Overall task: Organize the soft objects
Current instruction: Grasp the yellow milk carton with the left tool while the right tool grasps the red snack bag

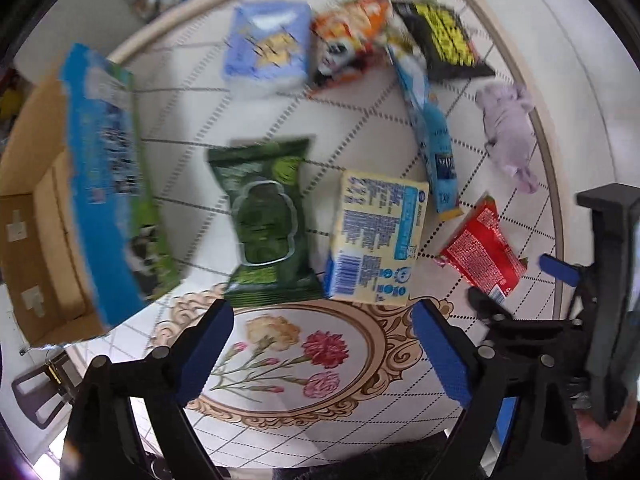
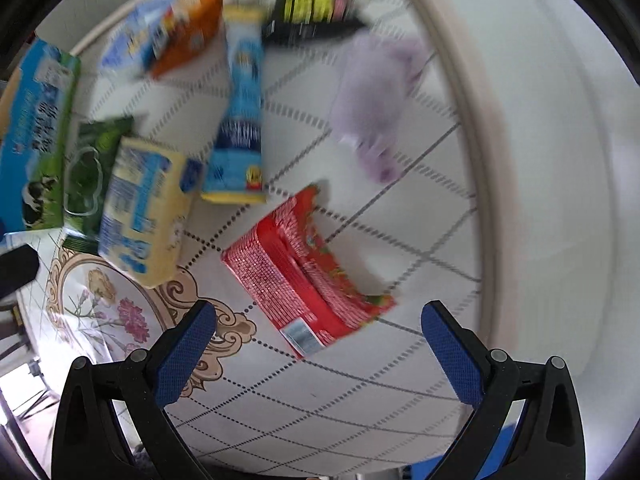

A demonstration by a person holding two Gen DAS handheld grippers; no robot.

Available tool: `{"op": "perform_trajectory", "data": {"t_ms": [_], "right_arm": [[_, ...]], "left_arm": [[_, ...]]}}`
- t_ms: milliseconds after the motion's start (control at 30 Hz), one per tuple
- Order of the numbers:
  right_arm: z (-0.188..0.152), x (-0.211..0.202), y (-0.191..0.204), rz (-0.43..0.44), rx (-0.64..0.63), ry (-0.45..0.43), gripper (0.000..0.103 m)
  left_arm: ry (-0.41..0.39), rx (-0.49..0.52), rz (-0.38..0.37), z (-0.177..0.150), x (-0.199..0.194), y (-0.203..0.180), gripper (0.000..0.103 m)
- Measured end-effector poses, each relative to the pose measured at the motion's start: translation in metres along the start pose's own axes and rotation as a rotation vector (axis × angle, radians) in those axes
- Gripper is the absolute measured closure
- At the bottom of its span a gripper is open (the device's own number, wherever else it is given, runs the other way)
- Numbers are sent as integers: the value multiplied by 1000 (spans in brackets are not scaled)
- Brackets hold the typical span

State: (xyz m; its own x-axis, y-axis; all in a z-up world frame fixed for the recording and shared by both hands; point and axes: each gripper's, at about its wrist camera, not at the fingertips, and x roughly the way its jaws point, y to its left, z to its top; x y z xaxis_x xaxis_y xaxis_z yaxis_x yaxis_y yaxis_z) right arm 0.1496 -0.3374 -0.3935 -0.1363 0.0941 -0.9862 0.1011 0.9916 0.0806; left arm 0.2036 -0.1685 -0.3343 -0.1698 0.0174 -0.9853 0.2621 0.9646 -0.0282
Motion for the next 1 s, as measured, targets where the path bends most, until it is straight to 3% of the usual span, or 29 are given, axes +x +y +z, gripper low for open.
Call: {"op": "perform_trajectory", "data": {"t_ms": [67,133,167,200,300,400,433,467,500,700,833,933,1000], "right_arm": [[1,22,2,16,-7,32,1],[0,34,3,-30,-14,39,5],[-1,38,1,-60,1,38,20],[-3,42,-5,-61,46,52,24],[-12,46,-30,8,224,70,26],[-22,48,-43,104,298,54,24],[-24,50,-42,97,277,52,24],[-27,52,-39,78,253,42,22],[-29,54,-36,53,229,33,21],[-34,67,-12,-21,143,6,22],[-41,68,-14,18,224,-10,35],[-50,75,-16,78,277,31,36],[-56,79,-10,48,245,50,34]], "left_arm": [[32,9,-24,8,13,-5,12],[46,16,-19,14,21,-11,12],[50,24,-14,17,26,-14,12],[57,33,-5,20,30,-18,12],[83,55,-8,30,44,-28,12],[103,63,-6,38,61,-36,15],[108,61,-6,41,65,-36,21],[116,57,-4,42,69,-37,39],[130,52,7,43,75,-37,41],[99,22,3,39,77,-34,42],[91,8,5,24,71,-29,42],[88,2,2,4,71,-26,42],[85,0,-5,-5,70,-25,42]]}}
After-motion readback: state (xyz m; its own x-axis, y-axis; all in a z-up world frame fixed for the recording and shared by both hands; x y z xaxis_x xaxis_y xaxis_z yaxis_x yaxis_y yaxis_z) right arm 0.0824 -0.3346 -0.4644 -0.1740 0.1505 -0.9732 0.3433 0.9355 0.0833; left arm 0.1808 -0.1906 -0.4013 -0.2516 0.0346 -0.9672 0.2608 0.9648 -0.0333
